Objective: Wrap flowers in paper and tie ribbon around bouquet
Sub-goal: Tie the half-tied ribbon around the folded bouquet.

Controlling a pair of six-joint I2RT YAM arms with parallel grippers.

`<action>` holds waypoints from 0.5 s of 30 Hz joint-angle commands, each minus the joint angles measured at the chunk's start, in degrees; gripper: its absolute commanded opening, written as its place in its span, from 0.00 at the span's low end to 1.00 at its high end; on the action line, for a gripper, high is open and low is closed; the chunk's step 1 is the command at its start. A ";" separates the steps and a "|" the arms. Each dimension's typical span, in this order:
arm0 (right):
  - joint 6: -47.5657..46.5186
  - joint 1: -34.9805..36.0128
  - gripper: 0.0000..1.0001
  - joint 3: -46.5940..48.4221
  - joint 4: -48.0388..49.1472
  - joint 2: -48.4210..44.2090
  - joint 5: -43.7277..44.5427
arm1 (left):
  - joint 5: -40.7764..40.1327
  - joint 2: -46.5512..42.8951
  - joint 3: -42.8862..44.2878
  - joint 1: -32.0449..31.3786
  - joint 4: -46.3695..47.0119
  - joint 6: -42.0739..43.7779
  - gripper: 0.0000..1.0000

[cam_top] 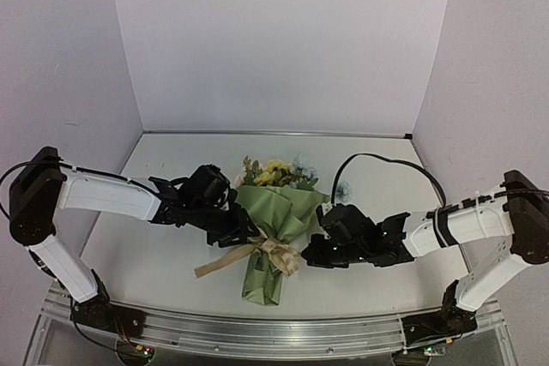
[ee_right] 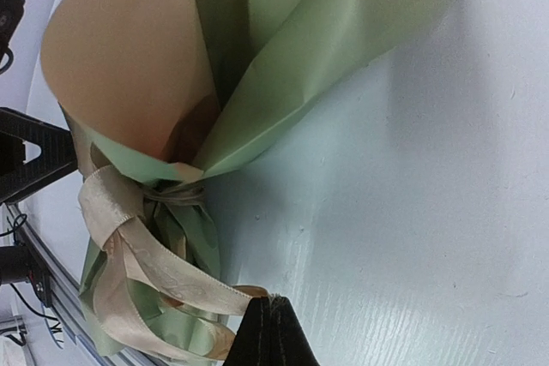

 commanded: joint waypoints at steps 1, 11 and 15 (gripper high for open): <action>-1.04 0.43 0.00 -0.15 -0.18 -1.11 1.64 | -0.62 -0.33 3.23 -0.75 -0.04 0.53 0.40; -0.84 0.55 0.00 -0.07 -0.19 -0.66 1.72 | -1.13 1.41 5.55 -1.28 -2.04 1.10 0.42; -0.60 0.88 0.00 -0.33 -0.21 -0.82 1.91 | -1.59 3.39 8.04 -1.28 -3.13 2.13 0.42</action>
